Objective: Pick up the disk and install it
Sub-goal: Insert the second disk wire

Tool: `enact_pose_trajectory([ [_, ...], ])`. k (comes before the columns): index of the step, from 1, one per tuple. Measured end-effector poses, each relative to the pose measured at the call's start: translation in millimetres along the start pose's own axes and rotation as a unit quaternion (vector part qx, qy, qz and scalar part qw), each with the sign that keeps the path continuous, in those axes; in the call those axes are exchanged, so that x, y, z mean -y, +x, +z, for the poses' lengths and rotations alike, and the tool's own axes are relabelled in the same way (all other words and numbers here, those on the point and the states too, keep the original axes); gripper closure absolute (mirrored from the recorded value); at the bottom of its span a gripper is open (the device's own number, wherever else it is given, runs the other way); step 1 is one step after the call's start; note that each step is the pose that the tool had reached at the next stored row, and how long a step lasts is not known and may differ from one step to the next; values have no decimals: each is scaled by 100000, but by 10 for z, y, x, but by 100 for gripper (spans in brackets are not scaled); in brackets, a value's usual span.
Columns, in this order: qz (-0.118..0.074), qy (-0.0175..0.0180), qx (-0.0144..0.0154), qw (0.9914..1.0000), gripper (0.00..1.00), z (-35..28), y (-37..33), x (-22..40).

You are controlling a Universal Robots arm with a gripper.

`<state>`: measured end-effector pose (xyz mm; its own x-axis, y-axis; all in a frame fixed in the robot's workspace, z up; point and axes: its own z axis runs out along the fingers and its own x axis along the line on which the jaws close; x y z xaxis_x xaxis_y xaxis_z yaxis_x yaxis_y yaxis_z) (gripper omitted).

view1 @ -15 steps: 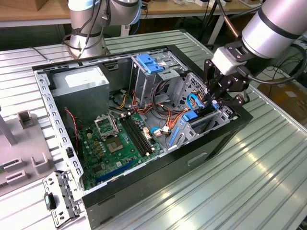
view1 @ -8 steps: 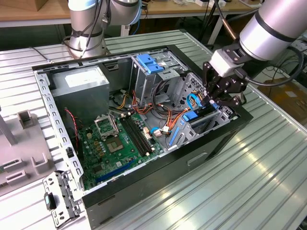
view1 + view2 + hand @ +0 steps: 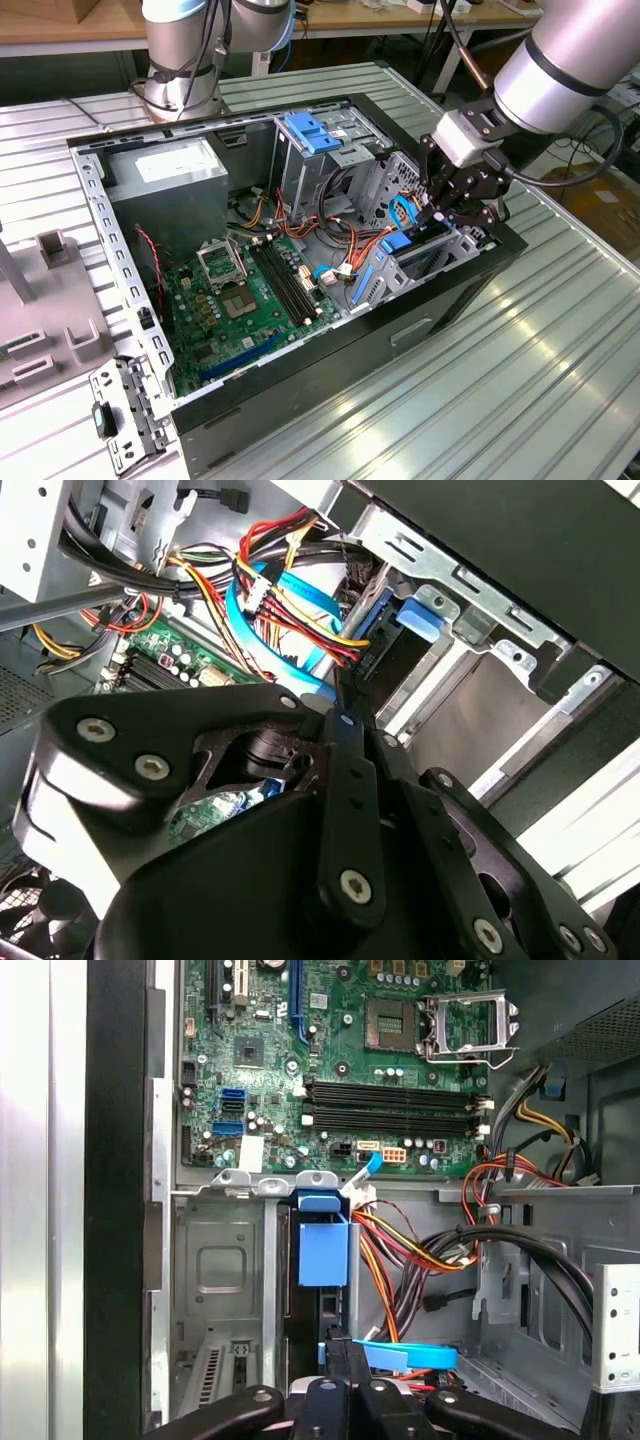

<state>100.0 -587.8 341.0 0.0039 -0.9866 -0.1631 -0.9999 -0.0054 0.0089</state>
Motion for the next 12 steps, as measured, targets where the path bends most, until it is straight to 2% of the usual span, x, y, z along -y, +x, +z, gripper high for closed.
enact_pose_trajectory([
  [4, -3, 4, 131, 100000, 89, -37, -7, 3],
  [7, -2, 3, 69, 100000, 89, -88, -15, 20],
  [12, 2, 2, 43, 100000, 89, -124, -21, 111],
])
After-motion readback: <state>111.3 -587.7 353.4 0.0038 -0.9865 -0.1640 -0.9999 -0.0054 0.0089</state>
